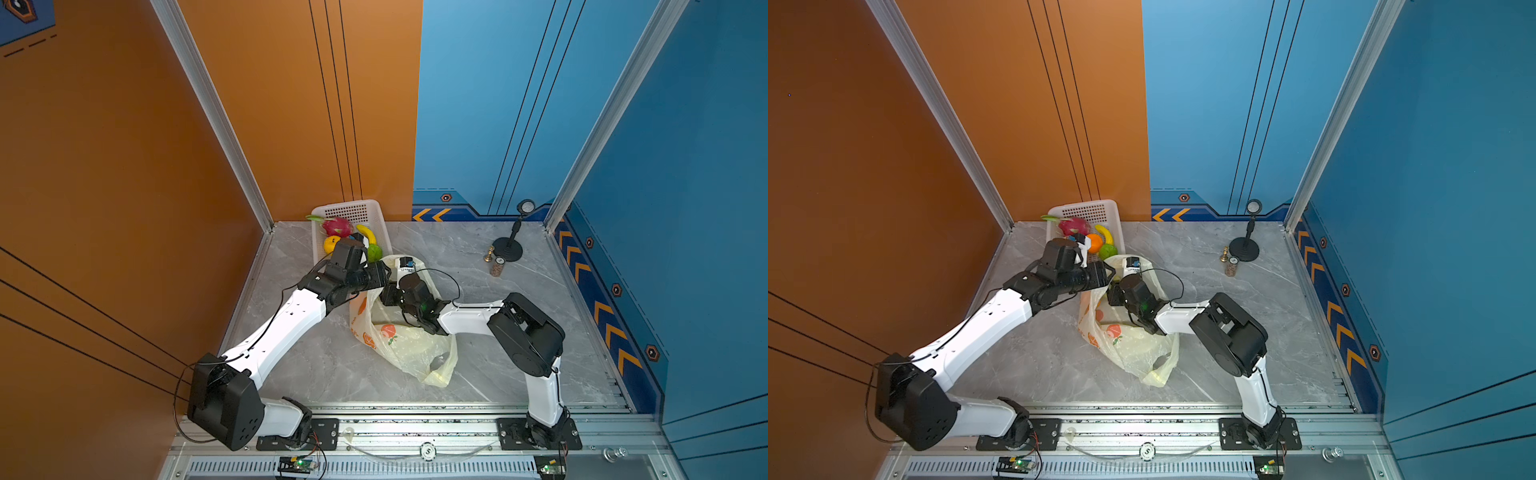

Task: Untie the knot of the plastic bag and take out the fruit
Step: Pick up the fruit from the plastic bag.

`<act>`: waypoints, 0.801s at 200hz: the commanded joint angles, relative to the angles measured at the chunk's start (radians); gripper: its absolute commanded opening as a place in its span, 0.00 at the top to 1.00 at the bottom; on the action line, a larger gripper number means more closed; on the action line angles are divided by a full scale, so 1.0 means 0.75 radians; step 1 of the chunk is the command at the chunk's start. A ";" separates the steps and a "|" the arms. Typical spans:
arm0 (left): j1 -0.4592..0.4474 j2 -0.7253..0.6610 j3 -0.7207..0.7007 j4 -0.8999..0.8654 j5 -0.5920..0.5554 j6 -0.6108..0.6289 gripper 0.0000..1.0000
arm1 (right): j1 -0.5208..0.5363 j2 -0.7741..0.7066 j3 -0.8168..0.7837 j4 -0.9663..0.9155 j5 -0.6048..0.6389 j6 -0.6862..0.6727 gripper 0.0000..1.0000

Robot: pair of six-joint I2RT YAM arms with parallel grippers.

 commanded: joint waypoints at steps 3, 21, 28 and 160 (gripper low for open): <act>0.006 0.032 0.038 -0.043 -0.039 0.011 0.58 | 0.011 -0.093 -0.053 -0.033 -0.023 -0.050 0.69; 0.019 0.027 0.039 -0.050 -0.087 0.014 0.62 | 0.016 -0.152 -0.102 -0.041 -0.031 -0.071 0.69; 0.020 0.025 0.040 -0.054 -0.107 0.015 0.63 | 0.018 -0.179 -0.126 -0.044 -0.041 -0.079 0.69; 0.044 -0.185 -0.091 0.131 -0.158 0.239 0.46 | -0.014 -0.802 -0.326 -0.381 -0.239 -0.107 0.68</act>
